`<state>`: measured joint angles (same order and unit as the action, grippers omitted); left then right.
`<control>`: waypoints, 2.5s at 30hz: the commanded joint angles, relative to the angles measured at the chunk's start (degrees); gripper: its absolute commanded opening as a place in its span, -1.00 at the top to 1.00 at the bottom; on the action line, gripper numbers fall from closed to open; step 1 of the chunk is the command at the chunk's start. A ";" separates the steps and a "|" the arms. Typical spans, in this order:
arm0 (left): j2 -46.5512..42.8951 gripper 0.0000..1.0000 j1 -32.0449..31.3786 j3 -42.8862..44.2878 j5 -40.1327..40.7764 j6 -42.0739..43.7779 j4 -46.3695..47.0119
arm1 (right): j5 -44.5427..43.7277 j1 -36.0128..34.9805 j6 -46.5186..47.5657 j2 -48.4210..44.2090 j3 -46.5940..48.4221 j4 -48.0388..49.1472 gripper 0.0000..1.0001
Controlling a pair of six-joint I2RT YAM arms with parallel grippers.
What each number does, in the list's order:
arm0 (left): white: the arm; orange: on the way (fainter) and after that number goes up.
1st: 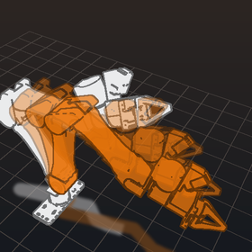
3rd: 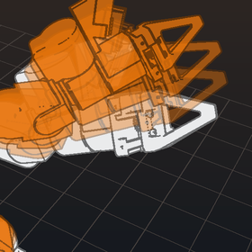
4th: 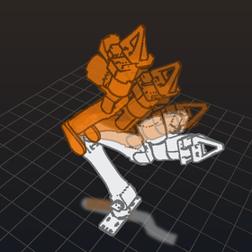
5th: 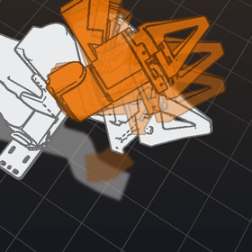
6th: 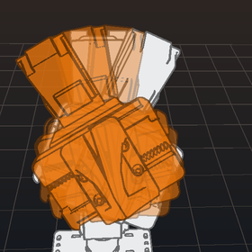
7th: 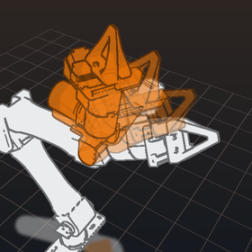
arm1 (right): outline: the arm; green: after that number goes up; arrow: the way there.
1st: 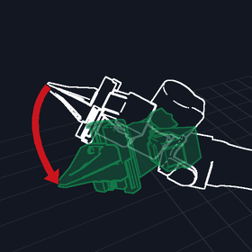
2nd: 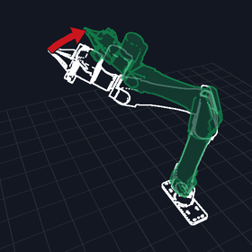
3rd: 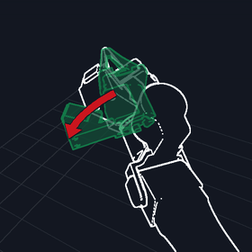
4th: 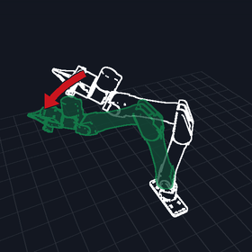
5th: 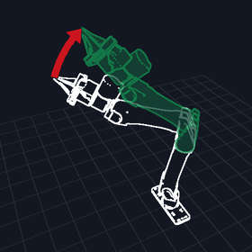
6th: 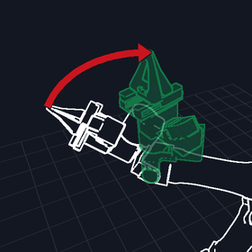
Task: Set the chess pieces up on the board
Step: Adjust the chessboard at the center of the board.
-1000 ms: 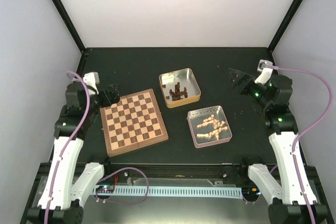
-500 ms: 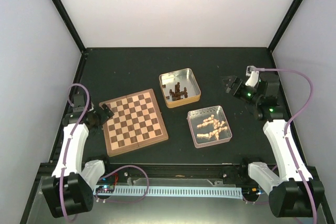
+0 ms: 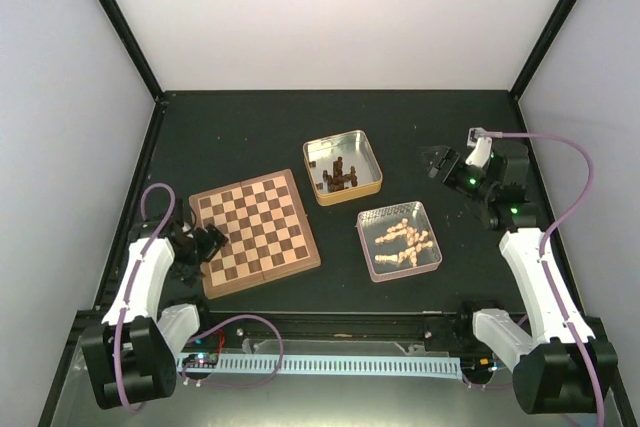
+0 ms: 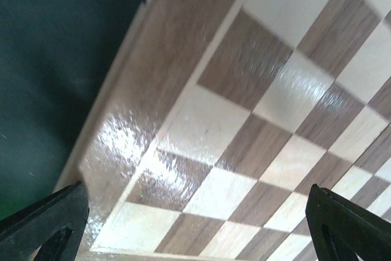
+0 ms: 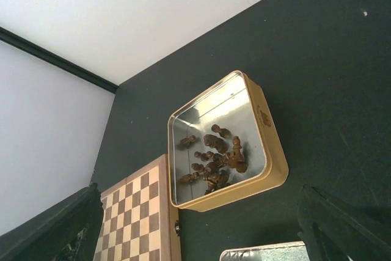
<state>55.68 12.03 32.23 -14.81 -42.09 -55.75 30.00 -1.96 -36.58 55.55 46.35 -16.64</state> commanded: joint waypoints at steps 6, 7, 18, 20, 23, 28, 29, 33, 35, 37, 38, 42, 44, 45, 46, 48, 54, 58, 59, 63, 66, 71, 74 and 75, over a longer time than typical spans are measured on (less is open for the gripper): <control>-0.44 -0.93 -2.48 -1.69 -10.48 -1.52 -2.29 | -3.81 -0.67 -0.91 0.81 -0.11 0.38 -0.75; -0.34 -0.92 -2.84 -1.20 -10.60 -1.49 -2.41 | -3.88 -0.72 -0.87 0.79 -0.12 0.31 -0.75; 3.29 -0.98 -2.98 4.05 8.82 0.81 -4.99 | -4.80 -1.63 0.13 0.43 -0.81 0.13 -0.76; 5.54 -0.98 -2.90 4.47 7.53 1.44 -4.24 | -5.10 -1.74 0.35 0.33 -0.90 -0.17 -0.76; 8.10 -0.98 -2.93 4.20 6.38 1.37 -3.28 | -5.30 -1.91 0.55 0.25 -0.91 -0.29 -0.77; 8.91 -0.97 -3.16 -0.11 -3.86 0.45 0.65 | -5.90 -2.09 0.94 -0.24 -1.08 -0.79 -0.79; 8.57 -0.97 -3.56 -0.89 -5.91 -0.15 1.35 | -5.91 -2.09 0.95 -0.33 -1.13 -0.88 -0.79; 5.66 -0.91 -7.28 -1.85 -9.62 -2.91 3.59 | -6.37 -2.31 1.07 -0.40 -1.41 -0.96 -0.79; 4.61 -0.88 -9.37 -1.80 -10.93 -4.46 4.67 | -6.63 -2.61 1.19 -0.21 -1.66 -0.86 -0.79; 4.28 -0.84 -11.60 -1.83 -12.56 -5.87 7.08 | -6.31 -3.46 2.31 0.22 -1.80 -0.88 -0.77; 4.43 -0.83 -12.65 -1.82 -13.20 -6.55 8.39 | -6.09 -4.22 3.14 0.68 -1.36 -1.50 -0.74; 6.56 -0.74 -17.94 -1.69 -16.46 -8.99 13.97 | -6.54 -11.03 7.76 5.56 2.35 -6.02 -0.54; 7.32 -0.69 -19.45 -2.09 -18.62 -10.12 18.16 | -9.25 -16.80 8.57 8.25 3.82 -7.49 -0.49; 7.65 -0.66 -20.20 -2.32 -19.71 -10.71 20.11 | -10.77 -19.53 8.57 9.26 4.20 -7.54 -0.48; 7.85 -0.65 -20.50 -2.49 -20.59 -11.02 21.62 | -11.96 -22.20 8.21 10.05 4.39 -7.42 -0.47; 7.46 -0.62 -20.70 -1.83 -19.34 -9.78 20.63 | -13.88 -26.98 6.88 12.00 4.70 -6.91 -0.44; 3.96 -0.80 -20.49 9.21 4.30 0.52 8.28 | -17.36 -38.73 1.78 17.86 3.93 -4.57 -0.31; 7.10 -0.96 -19.81 14.79 12.75 9.52 14.05 | -18.60 -43.23 -0.85 24.87 5.27 -2.27 -0.24; 8.66 -0.97 -19.35 16.82 13.48 10.91 14.73 | -19.04 -43.98 -1.20 26.62 6.31 -1.95 -0.24; 19.04 -0.98 -17.38 25.69 9.68 17.37 16.55 | -19.56 -45.64 -0.68 33.60 9.44 -2.21 -0.24; 28.02 -0.98 -15.94 31.74 7.24 21.23 13.94 | -19.62 -46.52 0.78 37.28 11.36 -3.22 -0.25; 37.80 -0.98 -14.16 36.81 7.75 24.19 12.28 | -18.76 -46.84 2.40 41.70 13.01 -4.55 -0.29; 40.91 -0.98 -12.64 38.27 7.46 24.71 13.59 | -17.61 -46.93 3.38 43.49 13.44 -4.49 -0.31; 41.82 -0.98 -12.10 38.79 7.21 25.17 13.86 | -17.23 -46.96 3.84 44.18 13.78 -4.58 -0.31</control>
<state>95.20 -1.98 67.44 -7.29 -20.43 -41.74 12.01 -48.58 -34.85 97.86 58.50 -20.71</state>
